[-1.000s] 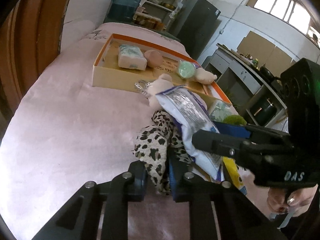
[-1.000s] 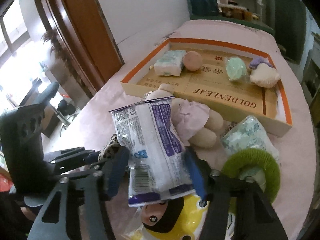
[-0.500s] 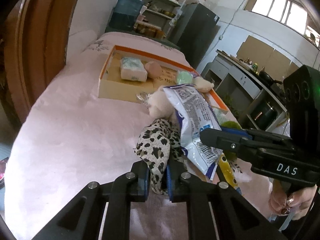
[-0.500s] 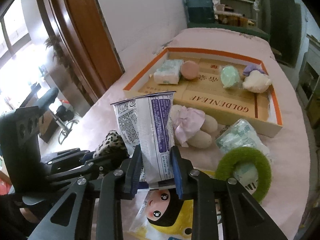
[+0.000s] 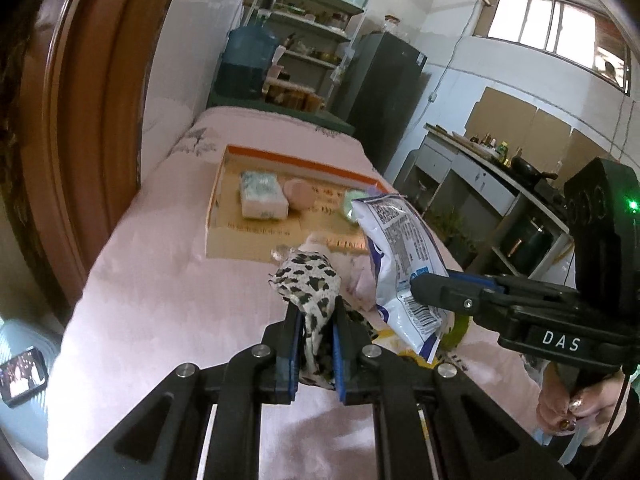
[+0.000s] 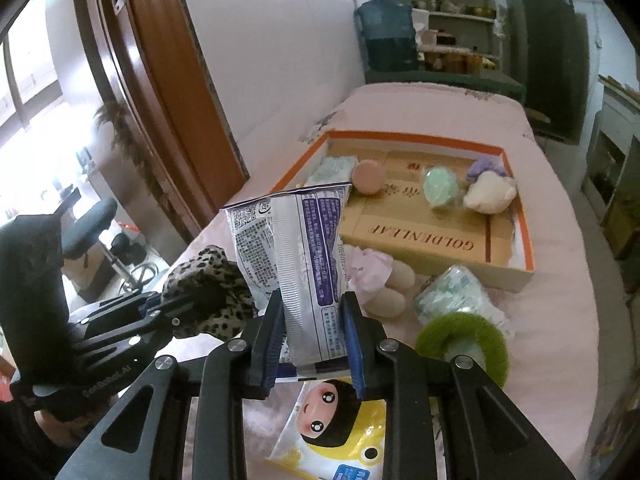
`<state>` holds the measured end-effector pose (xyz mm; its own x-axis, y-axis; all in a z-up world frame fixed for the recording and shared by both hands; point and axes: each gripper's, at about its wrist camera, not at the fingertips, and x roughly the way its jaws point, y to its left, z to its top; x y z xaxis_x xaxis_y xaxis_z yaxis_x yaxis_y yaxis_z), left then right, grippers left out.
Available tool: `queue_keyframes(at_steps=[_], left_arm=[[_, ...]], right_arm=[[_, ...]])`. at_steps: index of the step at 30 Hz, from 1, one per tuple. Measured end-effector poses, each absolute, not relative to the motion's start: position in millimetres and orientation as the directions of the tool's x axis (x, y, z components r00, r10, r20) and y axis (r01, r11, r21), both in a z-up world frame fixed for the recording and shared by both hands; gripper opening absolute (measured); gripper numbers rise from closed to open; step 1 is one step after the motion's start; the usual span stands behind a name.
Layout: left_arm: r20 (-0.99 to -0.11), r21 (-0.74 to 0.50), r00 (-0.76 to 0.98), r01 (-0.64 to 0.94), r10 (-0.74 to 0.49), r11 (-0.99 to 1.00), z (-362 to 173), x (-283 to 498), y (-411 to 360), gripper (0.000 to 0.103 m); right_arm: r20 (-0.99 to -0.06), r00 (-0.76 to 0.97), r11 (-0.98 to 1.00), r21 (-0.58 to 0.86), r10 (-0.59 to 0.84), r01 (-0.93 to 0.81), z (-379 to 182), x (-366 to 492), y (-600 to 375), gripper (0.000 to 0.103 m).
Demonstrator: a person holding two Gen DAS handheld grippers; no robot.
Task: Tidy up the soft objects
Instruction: 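Carry the scrunchie and snack bag over the box lid with both tools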
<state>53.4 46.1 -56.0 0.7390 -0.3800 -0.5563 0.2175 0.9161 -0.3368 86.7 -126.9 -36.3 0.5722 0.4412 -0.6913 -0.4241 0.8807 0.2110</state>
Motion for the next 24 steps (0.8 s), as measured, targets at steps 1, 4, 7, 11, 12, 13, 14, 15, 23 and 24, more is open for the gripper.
queue_keyframes(at_steps=[1,4,7,11,12,13,14,15,23,24], left_arm=[[-0.551,-0.333,0.744,0.221,-0.379,0.917,-52,54,46,0.013],[-0.529,-0.319,0.760,0.234,-0.378,0.918,-42,54,45,0.013],[-0.506,-0.309,0.776,0.246,-0.378,0.919,-31,55,45,0.013],[-0.477,-0.298,0.792,0.262,-0.381,0.918,-18,59,45,0.013],[-0.471,-0.296,0.795,0.265,-0.381,0.918,-15,59,44,0.013],[-0.465,-0.293,0.799,0.268,-0.382,0.918,-11,61,43,0.013],[-0.461,-0.292,0.800,0.270,-0.383,0.917,-10,61,42,0.013],[-0.457,-0.290,0.803,0.272,-0.383,0.917,-7,62,42,0.013],[-0.453,-0.266,0.813,0.268,-0.365,0.926,5,74,34,0.013],[-0.455,-0.261,0.814,0.266,-0.361,0.928,6,76,32,0.013]], right_arm=[[-0.687,0.579,0.882,0.209,0.439,-0.422,-34,86,-127,0.029],[-0.672,0.598,0.886,0.204,0.436,-0.416,-24,85,-129,0.029],[-0.659,0.616,0.890,0.198,0.431,-0.411,-16,84,-131,0.029],[-0.645,0.638,0.897,0.194,0.421,-0.396,-6,86,-137,0.029],[-0.640,0.646,0.901,0.190,0.415,-0.391,-3,86,-140,0.029],[-0.637,0.652,0.903,0.188,0.412,-0.386,-1,87,-141,0.029],[-0.634,0.656,0.904,0.188,0.410,-0.383,1,88,-143,0.029],[-0.631,0.660,0.906,0.188,0.408,-0.380,3,88,-145,0.029],[-0.605,0.698,0.921,0.188,0.383,-0.342,17,95,-162,0.029],[-0.602,0.702,0.922,0.189,0.380,-0.337,19,96,-164,0.029]])
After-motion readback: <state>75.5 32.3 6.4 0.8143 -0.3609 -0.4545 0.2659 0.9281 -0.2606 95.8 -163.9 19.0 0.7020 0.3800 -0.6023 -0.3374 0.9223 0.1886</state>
